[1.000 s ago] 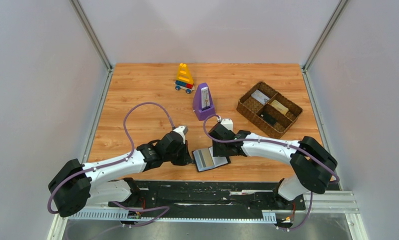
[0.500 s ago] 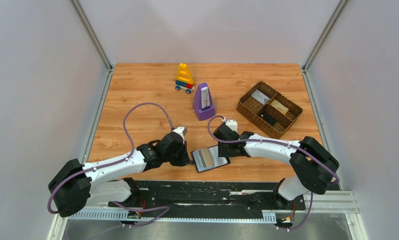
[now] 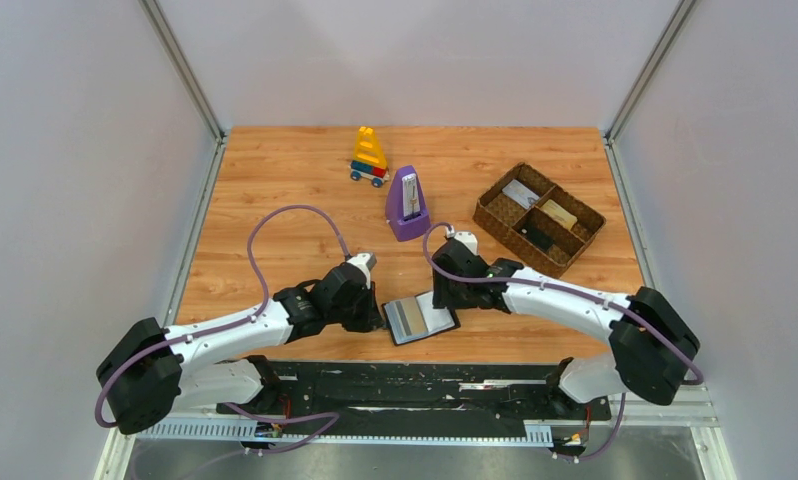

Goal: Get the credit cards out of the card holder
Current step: Remove the credit card from the card holder.

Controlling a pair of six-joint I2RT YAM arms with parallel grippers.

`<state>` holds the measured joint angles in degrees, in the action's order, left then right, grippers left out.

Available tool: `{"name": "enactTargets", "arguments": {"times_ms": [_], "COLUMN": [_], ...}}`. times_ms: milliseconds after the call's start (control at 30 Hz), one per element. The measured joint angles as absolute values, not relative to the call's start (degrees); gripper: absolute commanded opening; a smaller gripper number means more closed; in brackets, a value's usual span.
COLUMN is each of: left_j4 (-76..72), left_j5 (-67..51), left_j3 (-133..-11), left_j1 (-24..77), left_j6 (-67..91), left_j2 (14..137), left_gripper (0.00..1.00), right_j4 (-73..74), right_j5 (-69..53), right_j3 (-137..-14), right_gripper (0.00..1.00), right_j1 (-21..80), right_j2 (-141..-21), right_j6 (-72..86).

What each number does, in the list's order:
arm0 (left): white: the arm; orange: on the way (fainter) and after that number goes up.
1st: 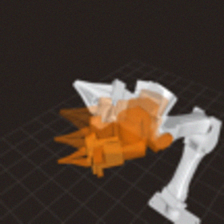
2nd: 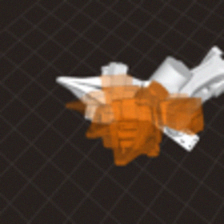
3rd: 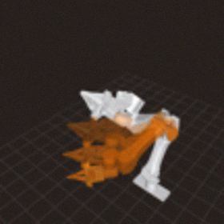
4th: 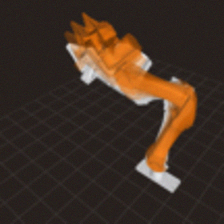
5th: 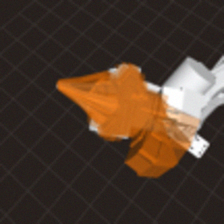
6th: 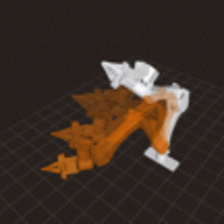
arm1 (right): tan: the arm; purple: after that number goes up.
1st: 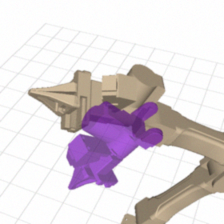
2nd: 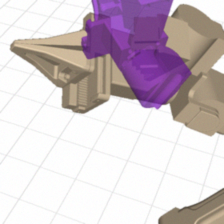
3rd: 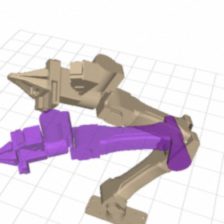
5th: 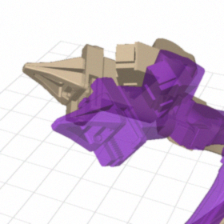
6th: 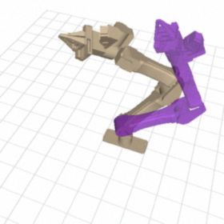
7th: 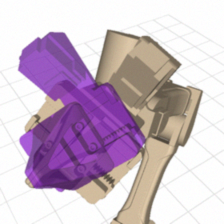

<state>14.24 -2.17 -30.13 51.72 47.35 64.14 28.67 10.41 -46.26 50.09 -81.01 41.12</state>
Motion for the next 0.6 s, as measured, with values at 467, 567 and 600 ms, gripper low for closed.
{"name": "enactTargets", "arguments": {"times_ms": [467, 567, 600], "left_j4": [13.82, 13.82, 13.82], "left_j5": [-3.01, -3.01, -3.03], "left_j3": [-30.13, -30.13, -30.13], "left_j1": [51.72, 51.72, 51.72], "left_j6": [47.37, 47.4, 47.4], "left_j2": [63.55, 63.11, 63.0], "left_gripper": [0.0, 0.0, 0.0], "right_j4": [27.09, 25.56, 24.91], "right_j5": [2.85, 1.1, 0.25], "right_j3": [-50.33, -50.33, -50.3], "right_gripper": [0.56, 0.59, 0.59], "right_j1": [50.57, 50.57, 50.57], "right_j2": [-74.22, -76.69, -77.69], "right_j6": [38.46, 38.39, 38.44]}}
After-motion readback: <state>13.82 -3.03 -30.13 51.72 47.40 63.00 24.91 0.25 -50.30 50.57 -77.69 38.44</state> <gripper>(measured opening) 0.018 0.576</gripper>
